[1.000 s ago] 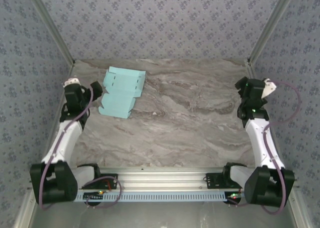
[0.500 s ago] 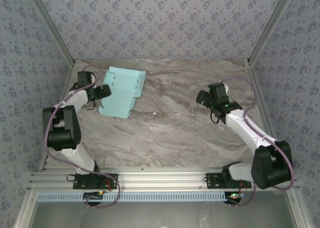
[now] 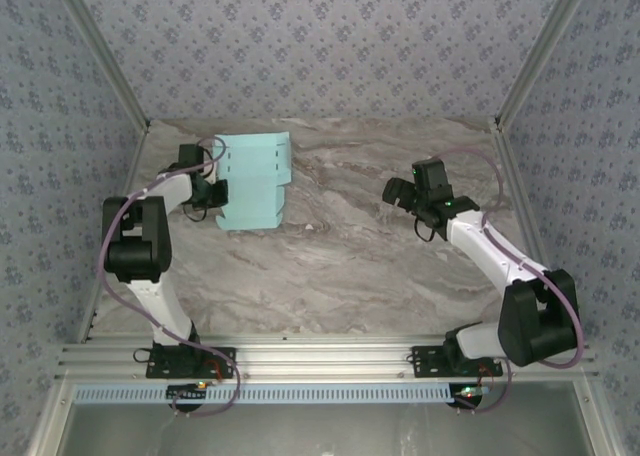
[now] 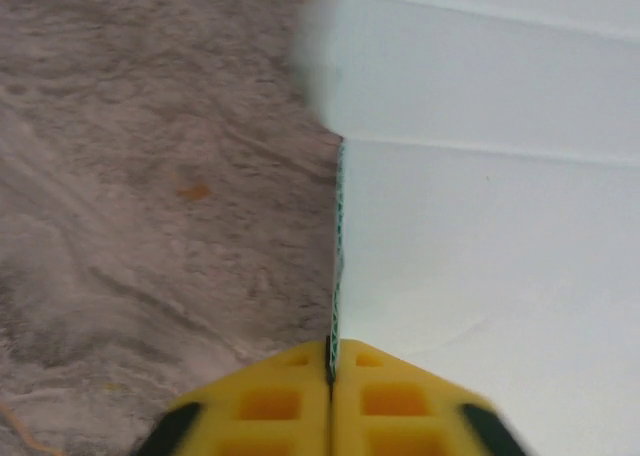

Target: Fold the paper box

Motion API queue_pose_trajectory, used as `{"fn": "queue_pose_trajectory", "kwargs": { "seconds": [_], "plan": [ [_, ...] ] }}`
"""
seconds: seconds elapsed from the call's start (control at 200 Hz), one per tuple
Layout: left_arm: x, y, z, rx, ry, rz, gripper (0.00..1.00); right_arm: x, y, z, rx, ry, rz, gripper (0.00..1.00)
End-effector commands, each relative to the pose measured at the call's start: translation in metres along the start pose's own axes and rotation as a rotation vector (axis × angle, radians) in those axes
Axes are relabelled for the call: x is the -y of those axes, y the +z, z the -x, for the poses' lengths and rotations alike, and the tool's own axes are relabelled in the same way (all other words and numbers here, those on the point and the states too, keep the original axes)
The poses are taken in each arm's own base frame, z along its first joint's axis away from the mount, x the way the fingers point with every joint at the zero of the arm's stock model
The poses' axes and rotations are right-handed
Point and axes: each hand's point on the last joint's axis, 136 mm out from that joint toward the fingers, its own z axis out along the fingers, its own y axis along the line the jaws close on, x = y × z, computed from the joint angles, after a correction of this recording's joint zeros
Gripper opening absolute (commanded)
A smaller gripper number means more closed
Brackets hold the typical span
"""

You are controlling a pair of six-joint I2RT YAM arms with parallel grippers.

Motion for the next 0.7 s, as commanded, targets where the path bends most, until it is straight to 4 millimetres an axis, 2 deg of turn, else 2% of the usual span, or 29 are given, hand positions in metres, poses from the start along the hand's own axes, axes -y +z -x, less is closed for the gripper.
{"fn": "queue_pose_trajectory", "kwargs": {
  "seconds": [0.0, 0.06, 0.14, 0.205, 0.27, 0.35, 0.41, 0.465, 0.565, 0.63, 0.665, 0.68, 0.695],
  "plan": [
    [-0.001, 0.002, -0.003, -0.041, -0.019, 0.003, 0.0, -0.009, -0.001, 0.003, -0.014, 0.0, 0.012, 0.94],
    [0.004, 0.002, -0.006, -0.04, -0.015, -0.002, 0.0, -0.01, 0.001, 0.001, -0.017, 0.003, 0.02, 0.94],
    [0.024, -0.005, -0.011, -0.033, -0.001, -0.036, 0.0, -0.015, 0.003, -0.001, -0.038, -0.013, 0.048, 0.94],
    [0.05, -0.014, -0.013, -0.001, 0.011, -0.079, 0.0, -0.022, 0.003, -0.004, -0.064, -0.028, 0.08, 0.94],
    [0.085, -0.025, -0.02, 0.031, 0.043, -0.129, 0.0, -0.033, 0.001, -0.007, -0.093, -0.028, 0.138, 0.94],
    [0.122, -0.034, -0.035, 0.047, 0.102, -0.134, 0.0, -0.05, -0.001, -0.012, -0.142, -0.027, 0.219, 0.95],
    [0.143, -0.037, -0.046, 0.063, 0.146, -0.126, 0.0, -0.056, -0.002, -0.011, -0.163, -0.025, 0.238, 0.94],
    [0.157, -0.037, -0.054, 0.072, 0.156, -0.132, 0.0, -0.052, -0.001, -0.006, -0.161, -0.027, 0.198, 0.93],
    [0.181, -0.036, -0.063, 0.074, 0.183, -0.182, 0.0, -0.03, 0.011, -0.002, -0.177, -0.015, 0.105, 0.93],
    [0.189, -0.034, -0.068, 0.076, 0.216, -0.194, 0.0, -0.019, 0.021, 0.0, -0.225, 0.02, 0.075, 0.93],
    [0.192, -0.033, -0.071, 0.075, 0.229, -0.2, 0.0, -0.011, 0.029, -0.005, -0.272, 0.039, 0.045, 0.91],
    [0.193, -0.031, -0.072, 0.074, 0.232, -0.203, 0.0, -0.013, 0.03, 0.002, -0.268, 0.044, 0.045, 0.9],
    [0.194, -0.03, -0.073, 0.071, 0.234, -0.207, 0.0, -0.011, 0.033, 0.0, -0.285, 0.05, 0.033, 0.89]
  ]
}}
